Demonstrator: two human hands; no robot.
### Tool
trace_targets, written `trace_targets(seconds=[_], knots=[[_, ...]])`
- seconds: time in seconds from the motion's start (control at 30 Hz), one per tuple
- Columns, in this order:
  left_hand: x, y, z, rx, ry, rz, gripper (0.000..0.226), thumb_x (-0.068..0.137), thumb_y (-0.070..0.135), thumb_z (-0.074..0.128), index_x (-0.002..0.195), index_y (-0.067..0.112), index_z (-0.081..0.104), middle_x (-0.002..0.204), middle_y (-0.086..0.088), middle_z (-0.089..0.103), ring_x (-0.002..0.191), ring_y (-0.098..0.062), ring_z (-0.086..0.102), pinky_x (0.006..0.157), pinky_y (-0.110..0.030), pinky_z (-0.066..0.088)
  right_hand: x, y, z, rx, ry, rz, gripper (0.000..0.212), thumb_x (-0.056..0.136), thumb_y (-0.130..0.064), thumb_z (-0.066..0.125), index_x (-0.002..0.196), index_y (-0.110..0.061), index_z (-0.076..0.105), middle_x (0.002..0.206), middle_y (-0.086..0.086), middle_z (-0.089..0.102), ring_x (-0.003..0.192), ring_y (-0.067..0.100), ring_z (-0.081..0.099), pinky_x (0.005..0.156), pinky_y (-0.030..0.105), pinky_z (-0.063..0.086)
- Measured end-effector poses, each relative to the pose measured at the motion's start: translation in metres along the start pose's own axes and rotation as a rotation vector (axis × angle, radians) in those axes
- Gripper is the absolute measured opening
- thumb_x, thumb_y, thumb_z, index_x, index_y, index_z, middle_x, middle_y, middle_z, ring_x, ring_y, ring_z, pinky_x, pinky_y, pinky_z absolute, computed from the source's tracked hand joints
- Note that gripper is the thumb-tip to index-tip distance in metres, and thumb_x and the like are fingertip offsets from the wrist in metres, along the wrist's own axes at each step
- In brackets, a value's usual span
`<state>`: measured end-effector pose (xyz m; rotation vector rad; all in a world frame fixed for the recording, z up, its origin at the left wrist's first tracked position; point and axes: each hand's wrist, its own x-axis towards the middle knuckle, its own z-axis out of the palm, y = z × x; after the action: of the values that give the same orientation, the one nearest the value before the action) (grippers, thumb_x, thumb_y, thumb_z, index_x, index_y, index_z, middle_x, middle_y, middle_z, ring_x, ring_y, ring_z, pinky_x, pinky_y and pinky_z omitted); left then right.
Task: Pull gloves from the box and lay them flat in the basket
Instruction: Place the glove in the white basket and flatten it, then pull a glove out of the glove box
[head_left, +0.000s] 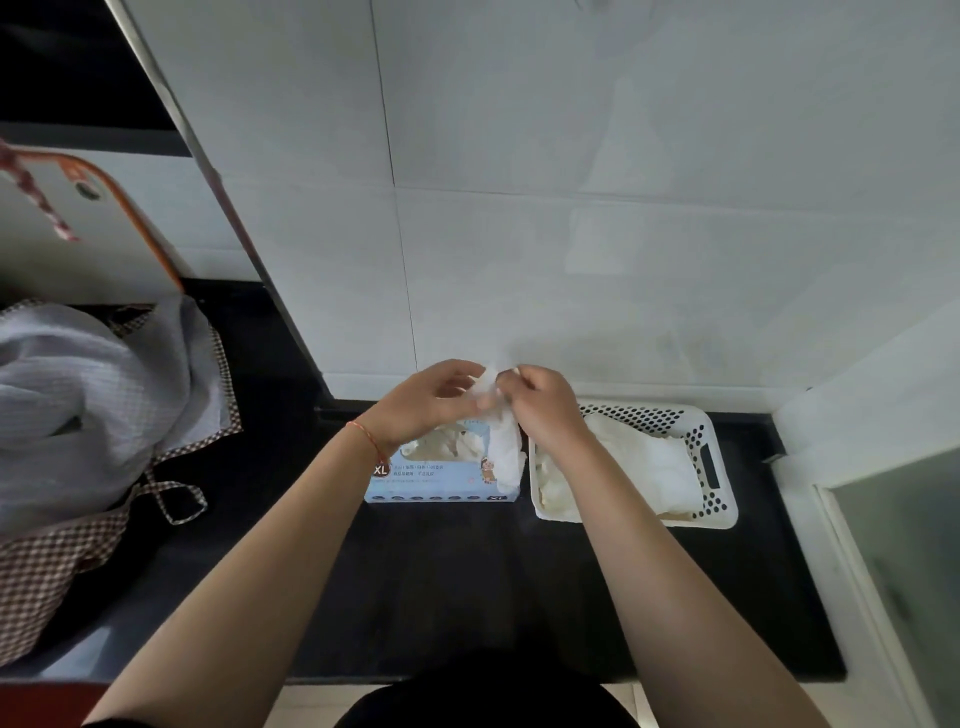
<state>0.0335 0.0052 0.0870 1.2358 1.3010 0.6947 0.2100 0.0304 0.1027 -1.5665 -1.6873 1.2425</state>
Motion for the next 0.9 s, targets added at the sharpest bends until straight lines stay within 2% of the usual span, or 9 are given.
trace_targets(seconds=[0.2,0.27,0.4,0.47,0.53,0.6,0.67,0.8,0.9], knots=[[-0.001,-0.005,0.009,0.112,0.048,-0.002,0.025,0.082,0.014,0.076,0.104,0.02,0.066,0.101,-0.01,0.07,0.086,-0.02,0.066,0.085,-0.038,0.055,-0.003,-0.001,-0.004,0.032,0.09,0.06,0.046,0.094,-0.029,0.052,0.058,-0.019,0.025,0.053,-0.003,0.02,0.047,0.014,0.023,0.046,0.027,0.018],[-0.003,-0.007,0.001,0.088,0.106,-0.016,0.01,0.086,0.014,0.072,0.095,0.01,0.07,0.093,-0.015,0.071,0.081,-0.017,0.065,0.089,-0.042,0.053,-0.003,0.001,-0.01,0.067,0.109,0.093,0.047,0.094,-0.031,0.052,0.058,-0.02,0.023,0.053,-0.004,0.019,0.047,0.014,0.021,0.048,0.028,0.017],[-0.008,0.0,-0.011,-0.103,0.196,-0.011,0.022,0.091,0.023,0.067,0.092,0.002,0.072,0.091,-0.009,0.073,0.088,-0.019,0.068,0.094,-0.036,0.05,-0.004,0.009,-0.021,-0.035,0.004,0.156,0.038,0.091,-0.035,0.057,0.063,-0.018,0.038,0.059,-0.003,0.031,0.046,0.01,0.033,0.052,0.028,0.024],[-0.009,0.007,-0.012,-0.153,0.18,0.034,0.028,0.09,0.026,0.067,0.095,-0.002,0.07,0.089,-0.007,0.071,0.085,-0.017,0.067,0.089,-0.035,0.05,-0.007,0.01,-0.023,-0.149,-0.105,0.149,0.02,0.087,-0.036,0.065,0.088,-0.018,0.056,0.081,-0.005,0.05,0.071,0.009,0.051,0.063,0.028,0.038],[-0.012,0.016,-0.008,-0.174,0.141,0.056,0.027,0.087,0.028,0.066,0.093,0.002,0.071,0.085,-0.006,0.069,0.078,-0.017,0.065,0.077,-0.029,0.051,-0.011,0.006,-0.024,-0.142,-0.202,0.091,0.054,0.083,-0.034,0.073,0.13,-0.024,0.049,0.119,-0.009,0.052,0.11,0.009,0.052,0.085,0.028,0.044],[-0.012,0.02,-0.004,-0.139,0.121,0.052,0.023,0.084,0.031,0.066,0.086,0.009,0.071,0.078,-0.007,0.066,0.071,-0.019,0.062,0.068,-0.031,0.049,-0.015,-0.003,-0.025,-0.094,-0.264,0.0,0.075,0.079,-0.036,0.08,0.142,-0.03,0.04,0.133,-0.013,0.048,0.123,0.005,0.045,0.096,0.026,0.041],[-0.011,0.023,0.0,-0.071,0.1,0.037,0.025,0.084,0.037,0.065,0.08,0.013,0.07,0.074,-0.008,0.064,0.068,-0.021,0.06,0.068,-0.033,0.047,-0.018,-0.011,-0.024,-0.1,-0.295,-0.061,0.066,0.077,-0.038,0.081,0.135,-0.032,0.049,0.128,-0.012,0.055,0.118,0.004,0.051,0.094,0.026,0.045],[-0.013,0.027,0.008,-0.09,0.016,0.019,0.045,0.081,0.056,0.07,0.086,0.011,0.069,0.075,0.0,0.067,0.067,-0.014,0.061,0.069,-0.026,0.048,-0.02,-0.016,-0.024,-0.11,-0.154,-0.069,0.015,0.086,-0.029,0.071,0.096,-0.018,0.068,0.086,-0.006,0.067,0.081,0.013,0.064,0.068,0.03,0.05],[-0.013,0.021,0.01,-0.036,-0.082,0.04,0.028,0.086,0.034,0.073,0.104,0.013,0.072,0.096,0.0,0.075,0.087,-0.014,0.072,0.078,-0.024,0.056,-0.022,-0.013,-0.03,-0.03,-0.053,-0.025,0.009,0.088,-0.025,0.065,0.088,-0.017,0.07,0.08,-0.003,0.067,0.071,0.012,0.062,0.067,0.032,0.051]])
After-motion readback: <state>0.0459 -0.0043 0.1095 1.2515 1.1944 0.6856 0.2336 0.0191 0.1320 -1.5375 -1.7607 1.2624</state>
